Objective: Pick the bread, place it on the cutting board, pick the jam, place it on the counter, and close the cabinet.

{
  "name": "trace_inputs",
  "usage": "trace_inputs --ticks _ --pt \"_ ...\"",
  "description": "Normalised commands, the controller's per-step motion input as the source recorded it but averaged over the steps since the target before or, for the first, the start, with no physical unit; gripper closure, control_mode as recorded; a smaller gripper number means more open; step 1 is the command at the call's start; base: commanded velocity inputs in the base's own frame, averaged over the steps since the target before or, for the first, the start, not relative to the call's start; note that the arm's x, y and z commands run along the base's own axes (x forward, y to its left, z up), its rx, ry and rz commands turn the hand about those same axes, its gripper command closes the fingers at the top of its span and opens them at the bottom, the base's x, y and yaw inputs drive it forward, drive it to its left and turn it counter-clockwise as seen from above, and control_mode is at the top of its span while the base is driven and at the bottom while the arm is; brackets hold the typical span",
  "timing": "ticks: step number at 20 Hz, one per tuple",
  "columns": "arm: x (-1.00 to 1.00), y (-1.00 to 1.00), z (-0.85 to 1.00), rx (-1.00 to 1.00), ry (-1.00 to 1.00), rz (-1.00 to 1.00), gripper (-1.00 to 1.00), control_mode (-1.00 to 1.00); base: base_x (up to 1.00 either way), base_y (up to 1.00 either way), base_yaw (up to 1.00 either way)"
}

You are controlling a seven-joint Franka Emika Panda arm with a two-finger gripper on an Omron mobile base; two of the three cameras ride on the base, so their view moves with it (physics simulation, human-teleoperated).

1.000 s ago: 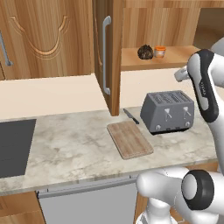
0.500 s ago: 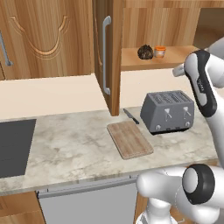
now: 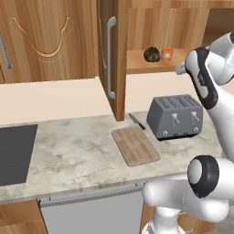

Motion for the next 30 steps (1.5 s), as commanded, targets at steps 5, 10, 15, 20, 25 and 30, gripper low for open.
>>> trace_inputs --ticks 5,10,15,20,25,30 --pt "0.45 -0.06 0.03 0.00 0.00 0.00 -1.00 -1.00 0.00 0.00 0.00" --pt "0.44 -0.01 0.00 0.00 0.00 0.00 -1.00 -1.00 0.00 0.00 0.00" --pt "0.41 -0.01 0.00 0.00 -0.02 0.01 -1.00 -1.00 0.00 0.00 0.00" --pt "0.28 0.00 0.00 0.00 -0.05 0.00 -1.00 -1.00 0.00 0.00 0.00" --pt "0.31 0.00 0.00 0.00 -0.03 0.00 -1.00 -1.00 0.00 0.00 0.00" --pt "0.31 0.00 0.00 0.00 0.00 0.01 -1.00 -1.00 0.00 0.00 0.00"
